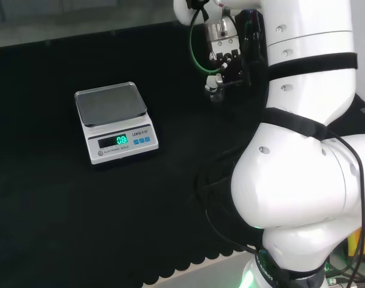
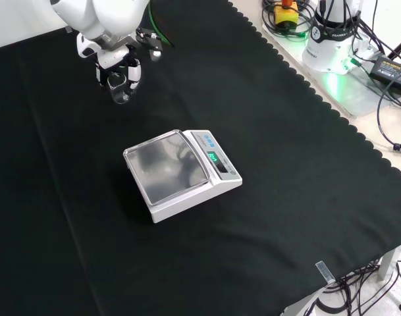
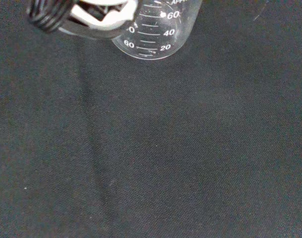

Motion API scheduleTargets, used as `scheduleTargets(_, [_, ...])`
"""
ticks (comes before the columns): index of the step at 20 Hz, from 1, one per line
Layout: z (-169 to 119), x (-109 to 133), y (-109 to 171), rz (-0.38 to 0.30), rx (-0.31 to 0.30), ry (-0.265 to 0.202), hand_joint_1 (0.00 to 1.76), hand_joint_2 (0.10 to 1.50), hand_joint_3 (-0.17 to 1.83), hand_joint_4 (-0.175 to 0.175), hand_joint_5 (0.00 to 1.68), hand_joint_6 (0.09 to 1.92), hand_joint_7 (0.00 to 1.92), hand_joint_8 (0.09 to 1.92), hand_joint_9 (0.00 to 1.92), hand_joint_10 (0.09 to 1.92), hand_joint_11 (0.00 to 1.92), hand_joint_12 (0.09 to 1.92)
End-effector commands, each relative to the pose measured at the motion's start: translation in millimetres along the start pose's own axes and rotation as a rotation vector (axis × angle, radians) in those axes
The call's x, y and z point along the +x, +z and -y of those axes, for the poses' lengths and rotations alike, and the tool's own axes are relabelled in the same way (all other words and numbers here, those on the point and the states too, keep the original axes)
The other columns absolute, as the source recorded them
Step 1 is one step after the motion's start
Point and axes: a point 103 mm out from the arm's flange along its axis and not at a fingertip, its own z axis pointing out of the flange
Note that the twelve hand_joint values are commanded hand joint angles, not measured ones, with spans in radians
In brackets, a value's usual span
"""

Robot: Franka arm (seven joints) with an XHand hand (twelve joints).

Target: Pick up the beaker.

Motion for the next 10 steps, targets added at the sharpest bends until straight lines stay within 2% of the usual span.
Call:
scheduleTargets(1, [7.4,3.8,-13.0,-0.005,0.01,-0.008,1.08,0.72,0.55,-0.163,0.97,0.25,1.07,0.43,1.45,0.09,1.44,0.69])
scheduleTargets(5, [17.7,5.4,-29.0,-0.003,0.015,-0.014,1.08,0.71,0.55,-0.174,0.97,0.26,1.08,0.43,1.47,0.09,1.46,0.67])
scheduleTargets(10, [36.0,8.6,-56.0,0.003,-0.008,-0.017,1.08,0.71,0.56,-0.175,0.96,0.27,1.08,0.43,1.48,0.09,1.48,0.64])
